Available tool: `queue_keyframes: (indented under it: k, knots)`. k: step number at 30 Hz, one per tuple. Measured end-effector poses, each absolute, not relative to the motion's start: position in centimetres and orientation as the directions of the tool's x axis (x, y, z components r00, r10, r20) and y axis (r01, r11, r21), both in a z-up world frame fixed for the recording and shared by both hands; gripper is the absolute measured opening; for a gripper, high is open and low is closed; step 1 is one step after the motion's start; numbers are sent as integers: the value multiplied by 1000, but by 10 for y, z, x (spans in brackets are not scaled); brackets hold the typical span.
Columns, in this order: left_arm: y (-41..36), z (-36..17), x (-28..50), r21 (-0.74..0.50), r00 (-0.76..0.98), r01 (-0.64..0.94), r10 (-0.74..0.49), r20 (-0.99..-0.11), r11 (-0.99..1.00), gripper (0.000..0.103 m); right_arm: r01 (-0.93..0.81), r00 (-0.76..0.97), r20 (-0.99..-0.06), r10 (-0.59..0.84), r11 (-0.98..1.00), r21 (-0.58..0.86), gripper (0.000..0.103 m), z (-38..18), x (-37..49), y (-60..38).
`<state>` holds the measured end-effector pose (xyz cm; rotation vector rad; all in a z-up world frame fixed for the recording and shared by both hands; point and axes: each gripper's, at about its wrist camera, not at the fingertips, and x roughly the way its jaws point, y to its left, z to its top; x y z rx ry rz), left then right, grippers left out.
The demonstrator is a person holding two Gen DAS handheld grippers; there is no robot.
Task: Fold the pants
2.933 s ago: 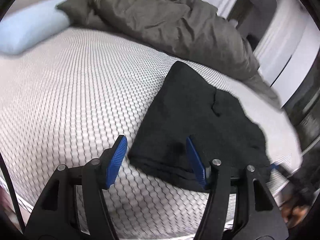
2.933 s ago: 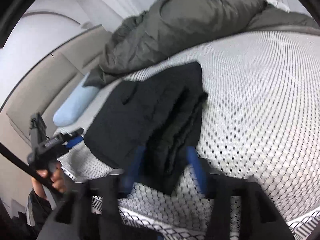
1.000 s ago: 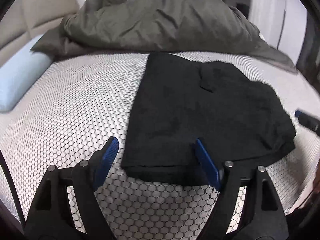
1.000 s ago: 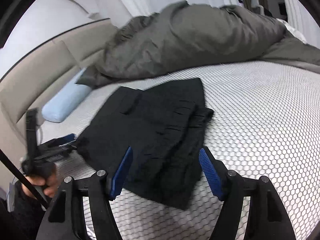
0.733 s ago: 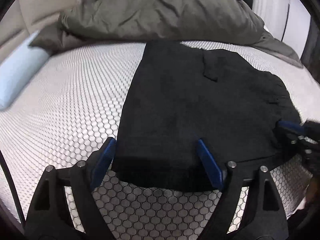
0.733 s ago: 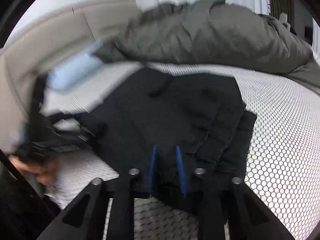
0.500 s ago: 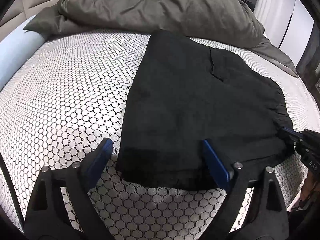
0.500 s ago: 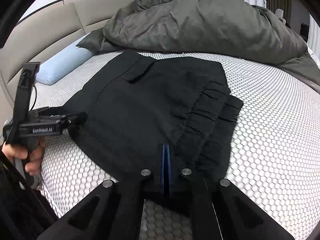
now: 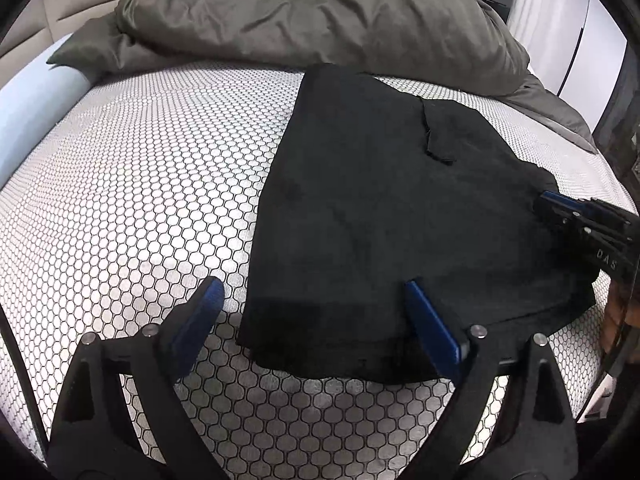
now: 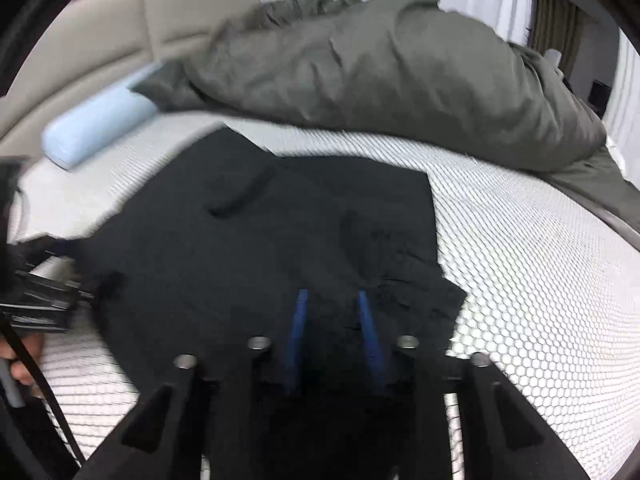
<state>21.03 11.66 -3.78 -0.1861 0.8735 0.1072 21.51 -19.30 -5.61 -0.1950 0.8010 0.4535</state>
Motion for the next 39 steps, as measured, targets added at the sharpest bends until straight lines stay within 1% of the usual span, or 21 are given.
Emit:
queue_keyframes:
  k: [2,5,6,9,10,11,13,15,16,18,21,24,26,27,30,33,34,36,38,39]
  knots:
    - [116,-36,207,-116,638,-176,24,-770,977,92,-437,605,-730,319,899,31,18,-57,219,-203]
    - [111,-24,199,-100,659,-194,54,-750,976,91,-420,637,-714,291,908,-4,19,-50,209,-201]
    - [108,-16,197,-110,690,-178,44,-722,978,91,-424,642,-710,289,905,-14,24,-48,205,-198]
    - [93,4,196,-132,770,-121,9,-638,984,91,-471,637,-698,327,882,-17,26,-40,187,-183]
    - [85,6,202,-124,774,-97,-3,-633,987,88,-483,632,-698,338,876,-13,26,-39,184,-178]
    - [79,5,207,-117,773,-81,-12,-634,990,86,-491,618,-700,357,871,12,26,-40,185,-173]
    - [66,-1,220,-99,749,-54,-26,-662,994,78,-502,565,-718,406,860,91,26,-45,191,-171]
    - [57,-13,232,-71,706,-63,-6,-708,995,73,-484,527,-740,418,863,144,26,-56,200,-171]
    - [57,-19,238,-58,689,-71,7,-725,996,73,-480,512,-752,416,864,151,26,-61,204,-171]
    - [62,-22,247,-49,689,-73,15,-724,996,73,-474,508,-756,413,867,156,26,-66,208,-176]
    - [77,-22,245,-46,690,-117,48,-722,992,73,-471,521,-751,407,870,145,26,-62,206,-184]
    - [108,-22,243,-65,681,-206,95,-726,976,74,-467,516,-747,420,868,167,25,-63,206,-192]
    - [135,-24,241,-33,654,-322,197,-731,946,74,-468,517,-748,415,869,159,25,-63,206,-193]
    - [146,-23,238,-44,647,-359,215,-732,932,74,-470,517,-749,415,869,157,25,-62,207,-192]
    - [164,-21,233,-162,661,-393,155,-734,905,73,-468,520,-748,413,870,155,25,-60,208,-190]
    - [140,-8,232,-187,715,-290,83,-694,938,73,-458,532,-733,424,872,172,26,-53,206,-190]
    - [121,-4,237,-160,735,-221,57,-675,962,73,-465,540,-715,445,865,187,26,-48,205,-188]
    - [90,-2,249,-70,743,-140,58,-666,988,73,-476,553,-688,469,856,201,26,-40,209,-183]
    - [68,-4,264,-2,732,-92,66,-678,996,73,-464,558,-676,482,856,227,28,-35,216,-180]
    - [63,-6,272,4,722,-82,62,-689,997,73,-452,545,-672,501,851,268,28,-36,223,-179]
